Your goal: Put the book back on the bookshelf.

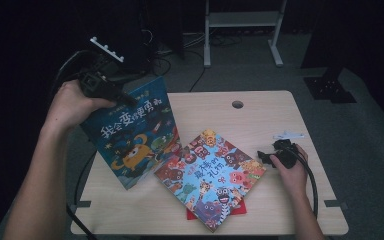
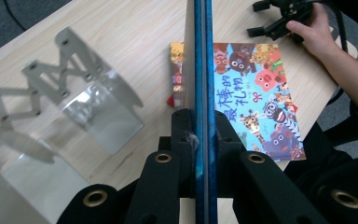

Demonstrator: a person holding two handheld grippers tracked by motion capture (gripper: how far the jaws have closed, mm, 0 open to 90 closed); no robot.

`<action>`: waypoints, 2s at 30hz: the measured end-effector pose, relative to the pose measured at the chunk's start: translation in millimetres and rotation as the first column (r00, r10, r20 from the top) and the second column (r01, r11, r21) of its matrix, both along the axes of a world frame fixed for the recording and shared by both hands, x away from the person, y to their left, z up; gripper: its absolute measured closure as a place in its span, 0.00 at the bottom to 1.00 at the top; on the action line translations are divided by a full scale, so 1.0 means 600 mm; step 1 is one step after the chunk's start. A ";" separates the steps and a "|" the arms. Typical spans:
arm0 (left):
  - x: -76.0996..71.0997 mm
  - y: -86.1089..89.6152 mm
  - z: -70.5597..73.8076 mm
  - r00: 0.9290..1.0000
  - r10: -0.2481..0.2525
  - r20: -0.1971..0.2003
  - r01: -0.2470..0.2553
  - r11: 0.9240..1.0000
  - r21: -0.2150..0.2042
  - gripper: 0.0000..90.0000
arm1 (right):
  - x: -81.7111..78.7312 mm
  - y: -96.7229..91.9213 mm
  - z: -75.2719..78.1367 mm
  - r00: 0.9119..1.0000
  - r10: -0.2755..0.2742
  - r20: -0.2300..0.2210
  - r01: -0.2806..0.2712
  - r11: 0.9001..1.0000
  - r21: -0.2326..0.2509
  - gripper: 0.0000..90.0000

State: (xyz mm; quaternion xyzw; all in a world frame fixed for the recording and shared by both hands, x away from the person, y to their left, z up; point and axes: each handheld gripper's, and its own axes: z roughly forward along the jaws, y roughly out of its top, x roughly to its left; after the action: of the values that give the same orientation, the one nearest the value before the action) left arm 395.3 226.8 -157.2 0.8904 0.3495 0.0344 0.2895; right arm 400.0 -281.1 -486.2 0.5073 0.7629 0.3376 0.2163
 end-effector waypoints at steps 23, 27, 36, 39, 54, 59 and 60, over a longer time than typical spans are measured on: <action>-0.028 0.130 -0.002 0.987 0.159 0.020 -0.159 0.987 0.000 0.91 | 0.000 0.000 0.000 1.000 -0.007 -0.001 0.007 1.000 0.002 0.14; -0.029 0.148 -0.007 0.981 0.193 0.012 -0.193 0.981 0.006 0.91 | 0.000 0.000 0.000 1.000 -0.007 -0.001 0.007 1.000 0.002 0.14; -0.028 0.180 -0.021 0.960 0.281 0.009 -0.281 0.959 0.034 0.91 | 0.000 0.000 0.000 1.000 -0.007 0.000 0.007 1.000 0.002 0.14; -0.026 0.185 -0.023 0.953 0.303 0.005 -0.303 0.952 0.036 0.91 | 0.000 0.000 0.000 1.000 -0.007 0.000 0.007 1.000 0.002 0.14; -0.002 0.218 -0.041 0.899 0.439 -0.016 -0.437 0.898 0.049 0.91 | 0.000 0.000 0.000 1.000 -0.014 -0.002 0.014 1.000 0.004 0.14; 0.009 0.224 -0.040 0.875 0.483 -0.012 -0.482 0.875 0.043 0.91 | 0.000 0.000 0.000 1.000 -0.014 -0.002 0.014 1.000 0.003 0.14; 0.016 0.226 -0.039 0.861 0.509 -0.010 -0.508 0.860 0.043 0.91 | 0.000 0.000 0.000 1.000 -0.014 -0.002 0.014 1.000 0.003 0.14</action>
State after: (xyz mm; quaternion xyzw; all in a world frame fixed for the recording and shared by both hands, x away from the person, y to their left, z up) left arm 404.6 362.4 -180.8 0.7726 0.5740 0.1070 0.2493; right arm 400.1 -281.3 -486.1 0.5134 0.7588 0.3369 0.2172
